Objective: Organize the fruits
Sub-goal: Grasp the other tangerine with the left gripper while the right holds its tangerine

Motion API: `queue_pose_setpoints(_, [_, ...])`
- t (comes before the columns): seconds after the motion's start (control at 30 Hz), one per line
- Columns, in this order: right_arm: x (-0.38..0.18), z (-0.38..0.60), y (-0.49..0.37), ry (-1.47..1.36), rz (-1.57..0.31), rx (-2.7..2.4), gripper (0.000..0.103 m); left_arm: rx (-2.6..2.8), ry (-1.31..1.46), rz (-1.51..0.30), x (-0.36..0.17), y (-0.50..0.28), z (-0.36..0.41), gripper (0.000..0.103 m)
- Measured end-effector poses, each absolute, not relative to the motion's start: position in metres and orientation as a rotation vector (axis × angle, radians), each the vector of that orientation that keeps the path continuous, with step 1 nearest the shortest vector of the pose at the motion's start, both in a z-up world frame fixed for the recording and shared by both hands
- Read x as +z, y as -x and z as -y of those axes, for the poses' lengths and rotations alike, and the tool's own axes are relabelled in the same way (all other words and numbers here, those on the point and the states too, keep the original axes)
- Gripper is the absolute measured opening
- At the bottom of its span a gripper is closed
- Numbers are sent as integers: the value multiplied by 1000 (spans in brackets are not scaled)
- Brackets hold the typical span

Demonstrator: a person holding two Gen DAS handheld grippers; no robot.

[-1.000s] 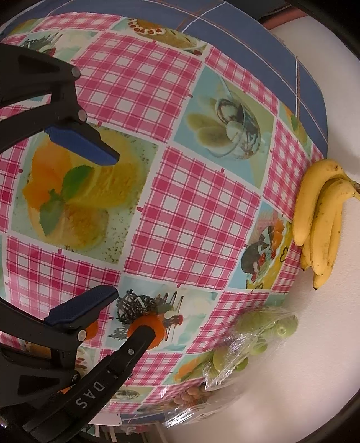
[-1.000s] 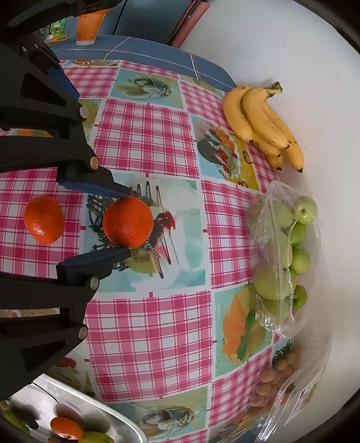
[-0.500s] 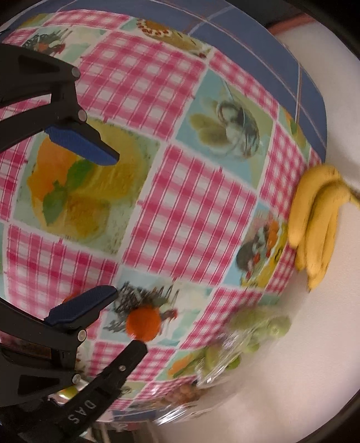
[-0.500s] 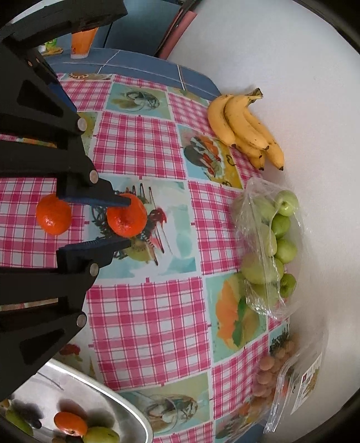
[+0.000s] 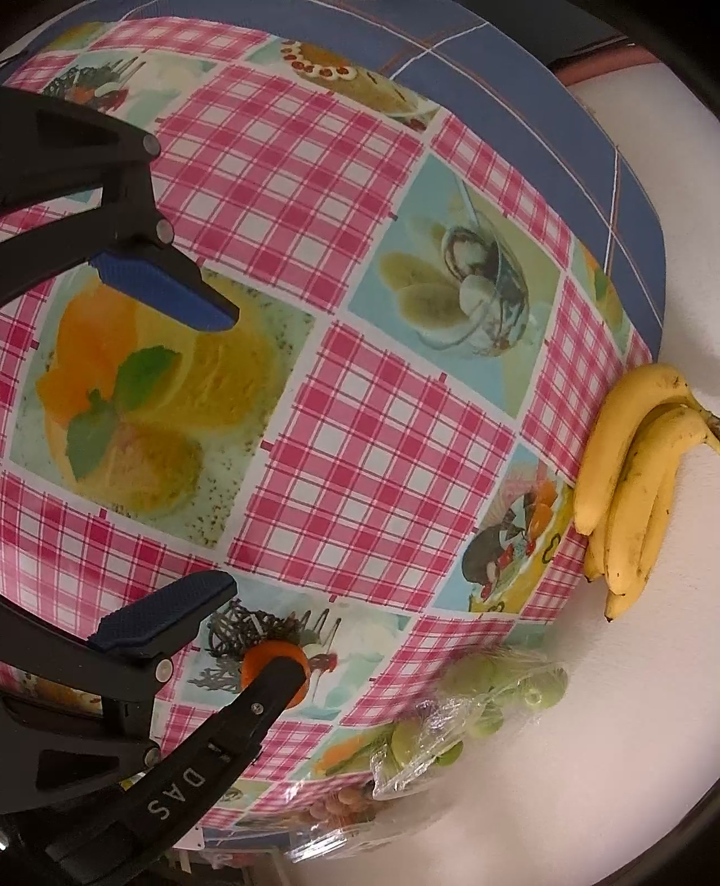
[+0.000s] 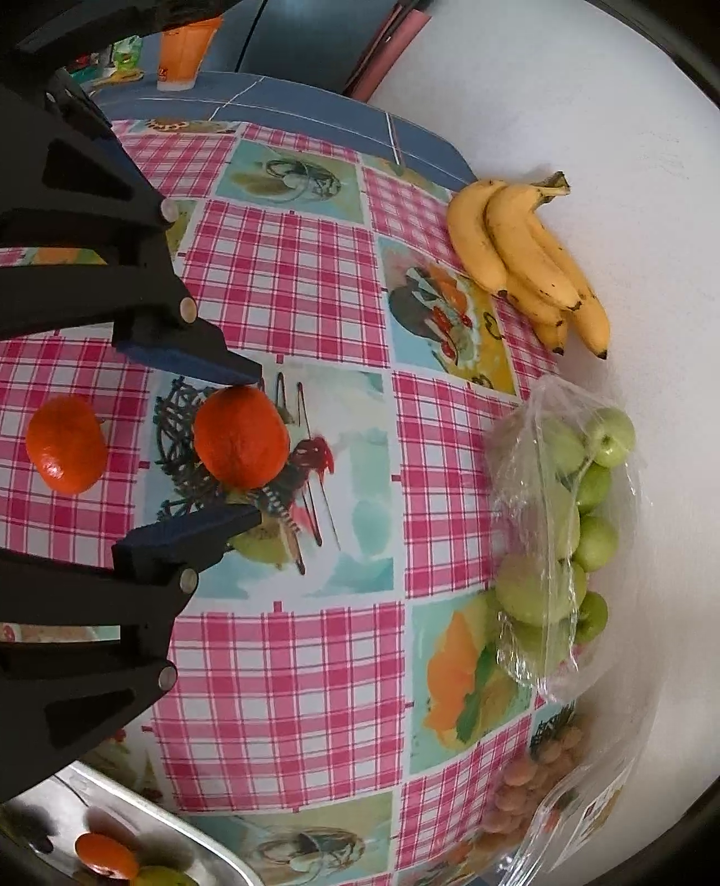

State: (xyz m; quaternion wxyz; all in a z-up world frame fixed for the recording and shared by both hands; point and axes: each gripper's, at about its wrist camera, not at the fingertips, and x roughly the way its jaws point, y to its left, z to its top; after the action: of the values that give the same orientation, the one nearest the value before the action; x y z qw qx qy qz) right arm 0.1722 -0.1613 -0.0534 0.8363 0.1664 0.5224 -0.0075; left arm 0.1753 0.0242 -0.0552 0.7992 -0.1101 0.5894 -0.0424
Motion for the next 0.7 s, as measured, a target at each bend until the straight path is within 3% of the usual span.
queue_pose_setpoints(0.7, [-33, 187, -137, -396, -1075, -75, 40, -189, 211, -1280, -47, -169, 9, 87])
